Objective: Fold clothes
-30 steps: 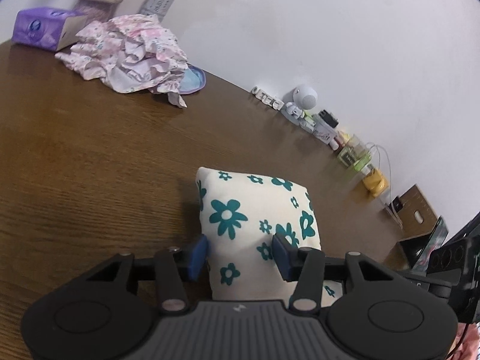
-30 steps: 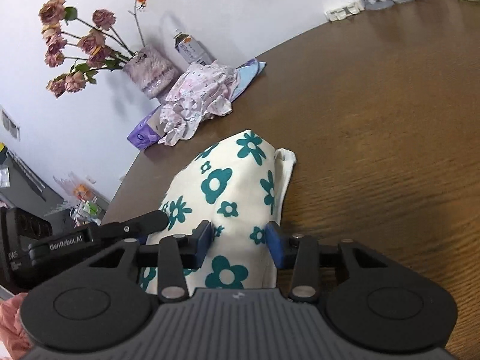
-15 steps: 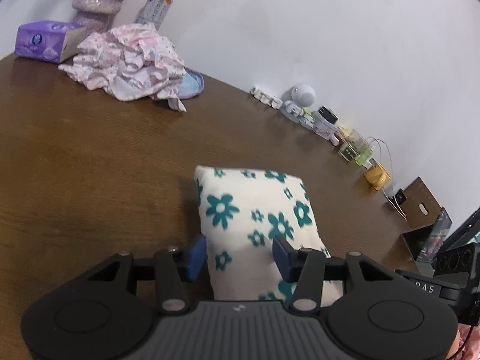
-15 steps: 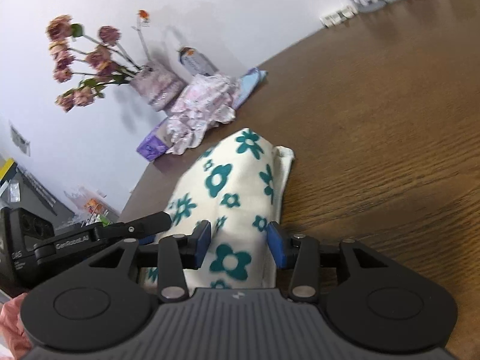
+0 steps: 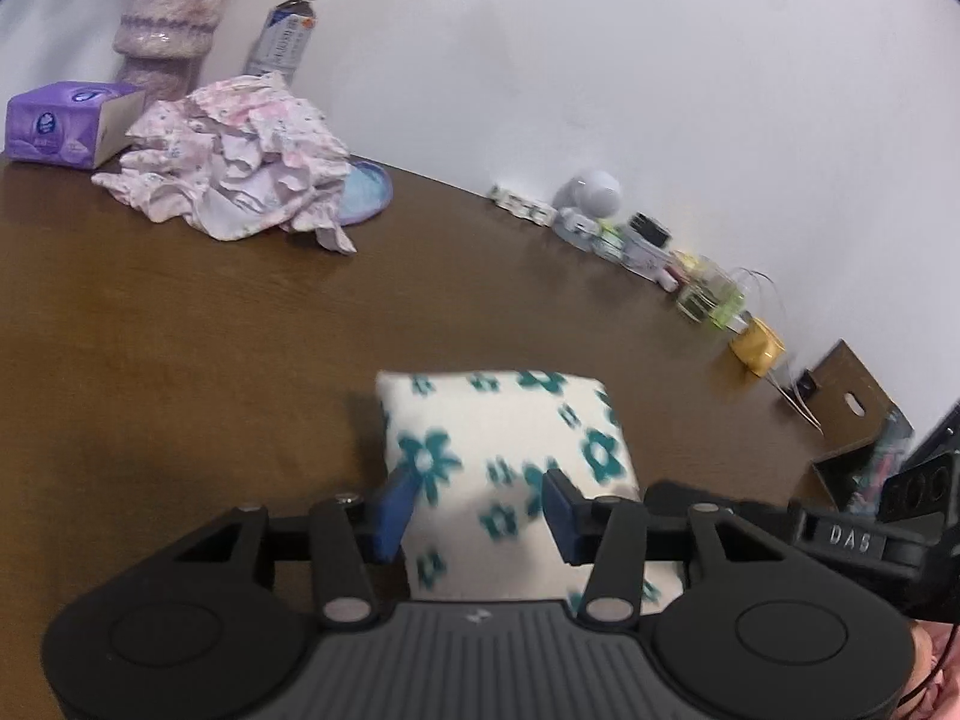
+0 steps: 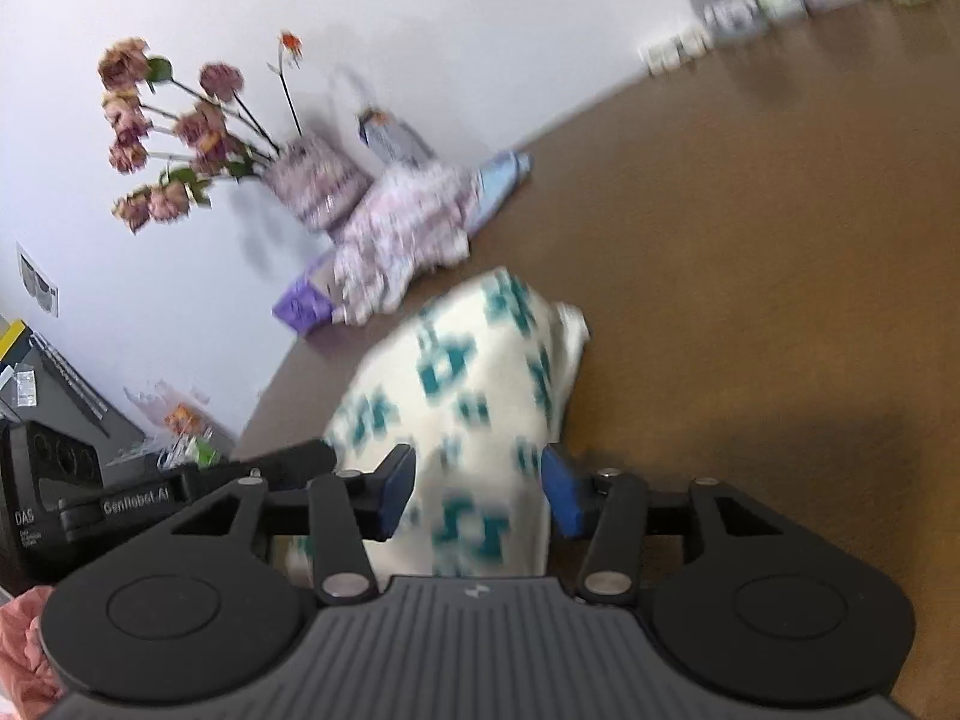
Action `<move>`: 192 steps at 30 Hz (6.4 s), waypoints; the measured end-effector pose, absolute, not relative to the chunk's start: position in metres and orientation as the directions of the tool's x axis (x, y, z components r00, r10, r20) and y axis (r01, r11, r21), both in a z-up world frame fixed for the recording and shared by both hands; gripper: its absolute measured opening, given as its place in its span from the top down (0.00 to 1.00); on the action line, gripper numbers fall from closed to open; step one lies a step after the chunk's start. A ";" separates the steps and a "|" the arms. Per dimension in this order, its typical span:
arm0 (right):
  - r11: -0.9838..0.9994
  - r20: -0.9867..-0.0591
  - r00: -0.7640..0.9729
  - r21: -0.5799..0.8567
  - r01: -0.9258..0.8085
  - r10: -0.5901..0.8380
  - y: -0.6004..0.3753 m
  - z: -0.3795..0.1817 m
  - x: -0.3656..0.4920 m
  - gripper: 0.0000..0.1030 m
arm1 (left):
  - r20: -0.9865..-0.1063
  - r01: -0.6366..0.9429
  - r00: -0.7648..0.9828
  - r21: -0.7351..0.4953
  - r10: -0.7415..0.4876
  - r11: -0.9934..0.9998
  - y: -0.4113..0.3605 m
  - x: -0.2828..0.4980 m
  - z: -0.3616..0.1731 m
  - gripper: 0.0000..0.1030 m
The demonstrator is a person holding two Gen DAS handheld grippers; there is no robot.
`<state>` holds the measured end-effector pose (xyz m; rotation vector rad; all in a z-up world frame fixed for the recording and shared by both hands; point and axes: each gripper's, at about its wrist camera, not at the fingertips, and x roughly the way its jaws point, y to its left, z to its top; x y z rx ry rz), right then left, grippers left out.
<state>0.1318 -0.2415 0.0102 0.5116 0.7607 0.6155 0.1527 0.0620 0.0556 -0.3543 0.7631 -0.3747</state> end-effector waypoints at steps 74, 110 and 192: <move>0.821 -0.641 0.517 0.400 -0.407 0.568 -0.207 0.008 0.139 0.45 | -0.741 0.280 0.555 -0.262 -0.379 0.924 0.026 0.154 0.050 0.47; 0.791 -0.513 0.700 -0.067 -0.609 0.496 -0.196 0.010 0.047 0.84 | -0.553 0.444 0.724 -0.084 -0.413 0.892 0.042 0.067 0.028 0.86; 0.704 -0.515 0.559 0.686 -0.186 0.650 -0.252 -0.018 0.227 0.81 | -0.575 0.209 0.664 -0.471 -0.478 0.857 0.059 0.205 0.046 0.77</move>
